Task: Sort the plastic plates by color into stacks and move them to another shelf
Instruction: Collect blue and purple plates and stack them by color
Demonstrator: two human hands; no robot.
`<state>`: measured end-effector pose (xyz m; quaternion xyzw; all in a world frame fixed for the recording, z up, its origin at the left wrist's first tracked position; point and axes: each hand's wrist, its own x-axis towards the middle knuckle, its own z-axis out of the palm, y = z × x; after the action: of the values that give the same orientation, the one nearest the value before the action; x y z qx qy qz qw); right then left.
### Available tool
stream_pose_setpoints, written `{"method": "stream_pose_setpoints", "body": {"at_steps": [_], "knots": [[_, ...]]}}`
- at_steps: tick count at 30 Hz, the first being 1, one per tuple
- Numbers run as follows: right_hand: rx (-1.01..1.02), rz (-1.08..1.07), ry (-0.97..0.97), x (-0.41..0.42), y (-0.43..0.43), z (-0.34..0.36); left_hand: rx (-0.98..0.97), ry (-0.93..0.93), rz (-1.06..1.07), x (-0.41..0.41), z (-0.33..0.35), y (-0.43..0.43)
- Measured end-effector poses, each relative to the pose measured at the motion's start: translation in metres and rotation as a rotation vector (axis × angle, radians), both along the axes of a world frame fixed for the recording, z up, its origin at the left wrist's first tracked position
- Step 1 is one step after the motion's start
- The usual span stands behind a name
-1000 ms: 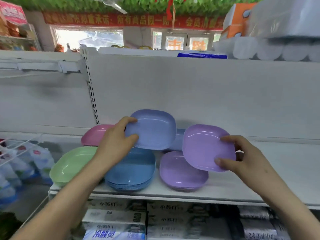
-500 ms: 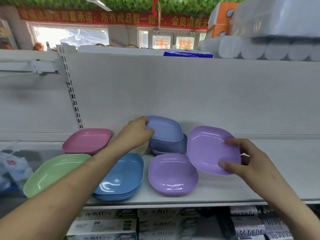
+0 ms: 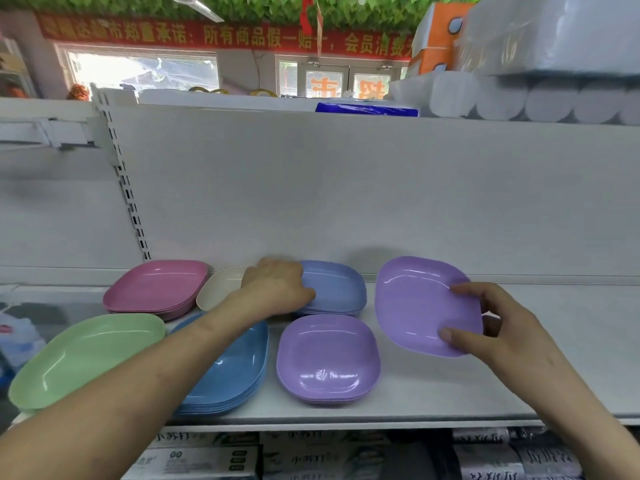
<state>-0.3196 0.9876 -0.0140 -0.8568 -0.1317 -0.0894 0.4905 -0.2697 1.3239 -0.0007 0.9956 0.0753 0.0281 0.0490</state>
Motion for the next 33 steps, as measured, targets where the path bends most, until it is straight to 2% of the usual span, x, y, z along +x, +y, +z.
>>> {"method": "stream_pose_setpoints", "body": {"at_steps": [9, 13, 20, 23, 33], "knots": [[-0.011, 0.066, 0.012, -0.003, 0.021, -0.003, 0.011, 0.075, -0.007, -0.004, -0.004, 0.001], [-0.035, 0.112, 0.017, -0.007, 0.034, -0.003, -0.049, -0.063, -0.018, -0.02, 0.006, 0.012], [-0.142, 0.164, 0.062, -0.016, 0.065, -0.005, -0.331, -0.368, -0.098, -0.076, 0.017, 0.05], [-0.219, 0.175, 0.078, -0.018, 0.076, -0.006, -0.417, -0.409, -0.091, -0.105, 0.015, 0.061], [-0.405, 0.156, 0.171, -0.023, 0.094, -0.001, -0.53, -0.483, -0.067, -0.145, 0.007, 0.083]]}}
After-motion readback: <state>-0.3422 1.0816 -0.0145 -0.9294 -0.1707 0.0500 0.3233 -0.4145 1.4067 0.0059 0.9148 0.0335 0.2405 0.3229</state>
